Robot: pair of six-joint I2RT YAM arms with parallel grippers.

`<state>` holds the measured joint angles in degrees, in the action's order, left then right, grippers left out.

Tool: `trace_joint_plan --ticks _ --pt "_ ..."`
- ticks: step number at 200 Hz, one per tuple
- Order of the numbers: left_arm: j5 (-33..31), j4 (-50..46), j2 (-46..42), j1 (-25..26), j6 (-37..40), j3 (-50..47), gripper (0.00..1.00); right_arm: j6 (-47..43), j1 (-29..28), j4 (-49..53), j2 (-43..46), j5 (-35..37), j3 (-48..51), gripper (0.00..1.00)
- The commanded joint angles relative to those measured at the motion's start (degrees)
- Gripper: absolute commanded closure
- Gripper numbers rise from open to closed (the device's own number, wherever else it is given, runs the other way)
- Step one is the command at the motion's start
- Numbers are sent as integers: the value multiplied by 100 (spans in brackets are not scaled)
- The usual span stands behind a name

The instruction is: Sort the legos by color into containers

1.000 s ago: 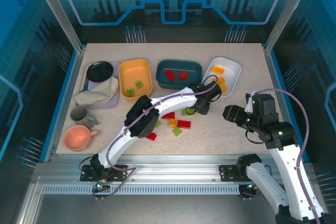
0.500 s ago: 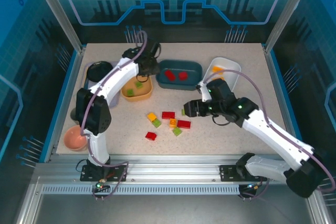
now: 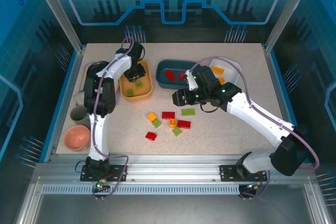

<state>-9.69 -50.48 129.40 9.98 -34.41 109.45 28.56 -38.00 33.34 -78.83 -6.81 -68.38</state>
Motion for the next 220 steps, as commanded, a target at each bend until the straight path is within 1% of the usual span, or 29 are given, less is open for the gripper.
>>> trace_joint_plan --ticks 1,26,54,67,80,99,116,139,171,196,220 --pt "265 -243 -91 -5 -4 270 51 -334 -219 533 -196 352 -279 30" --pt "316 -243 -518 -5 -42 176 40 -798 -592 764 -490 564 -458 29" --pt "502 -167 -1431 11 -165 -282 34 -1562 -1244 868 -924 679 -676 27" --pt "646 -79 -2004 30 -259 -727 30 -1883 -1542 998 -1200 681 -821 26" --pt "832 40 -2676 39 -409 -1371 28 -2114 -1780 1109 -1499 723 -975 24" --pt "973 207 -3820 39 -700 -2445 25 -2282 -2035 1196 -1884 673 -1133 22" --pt "1012 189 -4915 37 -1041 -3354 24 -2400 -2250 1333 -2306 681 -1371 20" --pt "932 -50 -6241 39 -1438 -4360 23 -2477 -2455 1528 -2885 664 -1676 20" --pt "969 -339 -7832 37 -1820 -5282 20 -2557 -2615 1490 -3325 585 -1898 20" --pt "992 -696 -8575 34 -1913 -5502 19 -2559 -2625 1640 -3746 641 -2223 23" --pt "1046 -951 -8906 39 -1973 -5521 19 -2539 -2625 1759 -4111 769 -2488 27"
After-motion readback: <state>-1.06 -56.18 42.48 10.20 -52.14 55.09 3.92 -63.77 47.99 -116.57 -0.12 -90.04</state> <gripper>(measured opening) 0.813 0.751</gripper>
